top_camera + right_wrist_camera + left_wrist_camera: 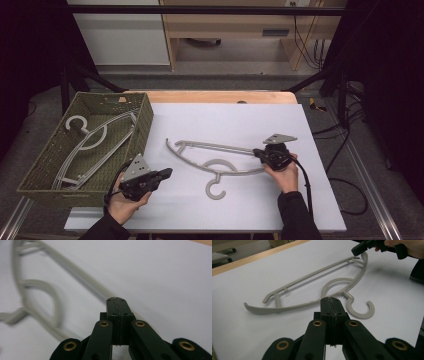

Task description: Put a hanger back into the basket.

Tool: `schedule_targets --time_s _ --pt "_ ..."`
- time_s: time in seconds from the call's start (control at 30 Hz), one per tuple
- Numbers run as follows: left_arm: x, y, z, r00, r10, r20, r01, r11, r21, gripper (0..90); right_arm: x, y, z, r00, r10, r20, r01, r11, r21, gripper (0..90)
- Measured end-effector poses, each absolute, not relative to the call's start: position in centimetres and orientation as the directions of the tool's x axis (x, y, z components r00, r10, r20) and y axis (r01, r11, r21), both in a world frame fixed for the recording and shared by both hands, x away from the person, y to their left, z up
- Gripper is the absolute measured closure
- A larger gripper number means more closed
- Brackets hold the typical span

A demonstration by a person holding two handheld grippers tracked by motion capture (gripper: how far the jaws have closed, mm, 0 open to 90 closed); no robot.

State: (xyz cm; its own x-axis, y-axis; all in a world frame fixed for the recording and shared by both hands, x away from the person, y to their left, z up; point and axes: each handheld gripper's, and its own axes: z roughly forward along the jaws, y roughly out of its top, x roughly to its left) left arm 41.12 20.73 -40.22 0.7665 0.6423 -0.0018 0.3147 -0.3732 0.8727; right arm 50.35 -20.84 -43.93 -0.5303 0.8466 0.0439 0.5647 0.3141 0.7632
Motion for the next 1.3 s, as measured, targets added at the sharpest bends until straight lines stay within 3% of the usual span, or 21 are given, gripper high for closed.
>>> schedule_targets --time_s 0.23,0.6,0.83,0.97,1.3 --pt "41.1 20.7 -40.3 0.767 0.642 -0.002 0.316 -0.374 0.872 89.9 52.0 -24.7 -46.2 -0.393 0.919 -0.021 0.636 0.288 0.716 90.0" --pt "41.1 20.6 -40.4 0.768 0.641 0.001 0.316 -0.380 0.869 89.8 49.5 -25.4 -46.6 -0.405 0.914 -0.026 0.692 0.325 0.645 90.0" --pt "41.0 20.4 -40.5 0.771 0.637 -0.003 0.320 -0.384 0.866 89.9 45.7 -25.5 -46.5 -0.461 0.887 -0.004 0.668 0.350 0.657 90.0" --pt "41.1 20.4 -40.6 0.770 0.638 -0.007 0.323 -0.381 0.866 89.8 44.7 -24.8 -45.5 -0.544 0.838 0.025 0.597 0.366 0.714 82.5" --pt "41.0 20.6 -40.4 0.767 0.642 -0.004 0.322 -0.379 0.868 89.9 44.0 -17.2 -44.6 -0.740 0.671 0.053 0.466 0.454 0.759 64.7"
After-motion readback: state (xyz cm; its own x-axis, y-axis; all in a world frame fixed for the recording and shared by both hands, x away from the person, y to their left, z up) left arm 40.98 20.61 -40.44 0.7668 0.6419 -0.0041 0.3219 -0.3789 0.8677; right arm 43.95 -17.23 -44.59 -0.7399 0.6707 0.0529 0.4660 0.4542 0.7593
